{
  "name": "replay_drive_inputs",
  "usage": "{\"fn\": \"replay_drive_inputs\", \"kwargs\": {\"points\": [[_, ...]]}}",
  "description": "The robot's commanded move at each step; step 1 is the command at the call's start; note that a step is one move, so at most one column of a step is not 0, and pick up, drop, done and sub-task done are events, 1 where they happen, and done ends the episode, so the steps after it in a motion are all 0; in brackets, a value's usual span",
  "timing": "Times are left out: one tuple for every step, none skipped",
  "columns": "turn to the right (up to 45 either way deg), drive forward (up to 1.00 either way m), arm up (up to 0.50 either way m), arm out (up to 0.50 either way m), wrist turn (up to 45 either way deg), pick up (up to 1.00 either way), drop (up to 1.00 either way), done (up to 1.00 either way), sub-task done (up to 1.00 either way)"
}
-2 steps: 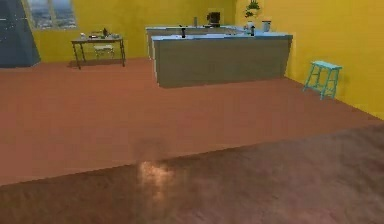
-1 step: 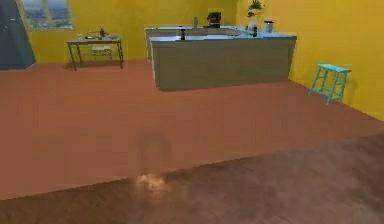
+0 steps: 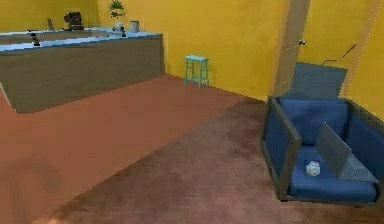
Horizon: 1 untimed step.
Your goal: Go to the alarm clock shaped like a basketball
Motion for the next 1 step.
{"fn": "replay_drive_inputs", "kwargs": {"points": [[0.0, 1.0, 0.0, 0.0, 0.0, 0.0, 0.0, 0.0, 0.0]]}}
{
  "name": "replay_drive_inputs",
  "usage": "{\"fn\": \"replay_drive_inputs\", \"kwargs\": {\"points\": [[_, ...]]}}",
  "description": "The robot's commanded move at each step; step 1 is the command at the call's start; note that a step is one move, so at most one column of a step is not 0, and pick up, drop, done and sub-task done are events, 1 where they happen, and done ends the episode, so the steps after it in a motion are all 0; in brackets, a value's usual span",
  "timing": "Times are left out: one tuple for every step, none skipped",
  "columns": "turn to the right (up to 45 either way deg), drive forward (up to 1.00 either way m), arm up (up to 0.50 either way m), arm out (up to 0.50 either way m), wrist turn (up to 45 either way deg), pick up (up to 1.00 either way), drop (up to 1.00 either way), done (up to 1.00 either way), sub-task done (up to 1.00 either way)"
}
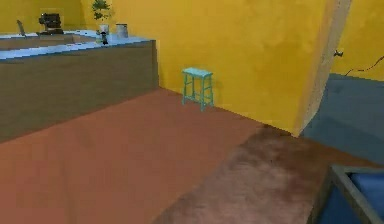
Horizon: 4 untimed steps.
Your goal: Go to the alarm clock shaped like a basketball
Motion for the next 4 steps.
{"fn": "replay_drive_inputs", "kwargs": {"points": [[12.0, 0.0, 0.0, 0.0, 0.0, 0.0, 0.0, 0.0, 0.0], [0.0, 0.05, 0.0, 0.0, 0.0, 0.0, 0.0, 0.0, 0.0], [-6.0, 0.0, 0.0, 0.0, 0.0, 0.0, 0.0, 0.0, 0.0], [0.0, 1.0, 0.0, 0.0, 0.0, 0.0, 0.0, 0.0, 0.0]]}}
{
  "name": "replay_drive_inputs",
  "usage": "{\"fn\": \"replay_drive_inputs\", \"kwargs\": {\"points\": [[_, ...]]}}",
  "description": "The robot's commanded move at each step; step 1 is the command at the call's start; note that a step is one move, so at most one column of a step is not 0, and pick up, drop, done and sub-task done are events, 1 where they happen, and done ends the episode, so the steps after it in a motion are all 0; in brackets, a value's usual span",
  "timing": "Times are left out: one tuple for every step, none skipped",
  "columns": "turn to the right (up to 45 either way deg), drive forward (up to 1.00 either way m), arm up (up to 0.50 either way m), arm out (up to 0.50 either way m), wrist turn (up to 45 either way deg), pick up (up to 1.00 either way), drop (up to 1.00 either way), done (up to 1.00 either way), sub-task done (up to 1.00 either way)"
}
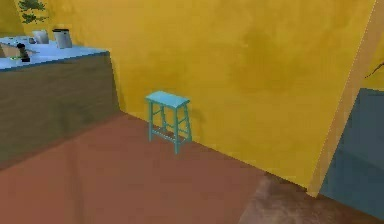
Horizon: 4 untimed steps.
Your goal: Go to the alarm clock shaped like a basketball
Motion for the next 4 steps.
{"fn": "replay_drive_inputs", "kwargs": {"points": [[-21.0, 0.0, 0.0, 0.0, 0.0, 0.0, 0.0, 0.0, 0.0], [0.0, 0.1, 0.0, 0.0, 0.0, 0.0, 0.0, 0.0, 0.0], [45.0, 0.0, 0.0, 0.0, 0.0, 0.0, 0.0, 0.0, 0.0], [9.0, 0.0, 0.0, 0.0, 0.0, 0.0, 0.0, 0.0, 0.0]]}}
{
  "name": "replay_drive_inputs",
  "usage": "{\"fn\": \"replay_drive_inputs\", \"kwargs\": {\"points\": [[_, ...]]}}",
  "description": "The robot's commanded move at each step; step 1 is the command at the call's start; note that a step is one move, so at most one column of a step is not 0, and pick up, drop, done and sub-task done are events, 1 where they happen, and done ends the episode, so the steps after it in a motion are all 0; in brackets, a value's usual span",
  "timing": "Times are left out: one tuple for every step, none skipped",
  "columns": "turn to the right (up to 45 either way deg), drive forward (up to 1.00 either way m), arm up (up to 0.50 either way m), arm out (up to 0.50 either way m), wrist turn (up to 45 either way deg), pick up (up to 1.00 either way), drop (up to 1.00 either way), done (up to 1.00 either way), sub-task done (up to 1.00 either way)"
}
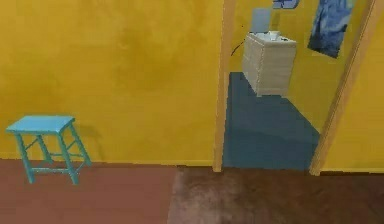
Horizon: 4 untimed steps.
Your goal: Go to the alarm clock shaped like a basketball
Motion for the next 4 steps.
{"fn": "replay_drive_inputs", "kwargs": {"points": [[0.0, 0.5, 0.0, 0.0, 0.0, 0.0, 0.0, 0.0, 0.0], [45.0, 0.0, 0.0, 0.0, 0.0, 0.0, 0.0, 0.0, 0.0], [15.0, 0.0, 0.0, 0.0, 0.0, 0.0, 0.0, 0.0, 0.0], [0.0, 0.25, 0.0, 0.0, 0.0, 0.0, 0.0, 0.0, 0.0]]}}
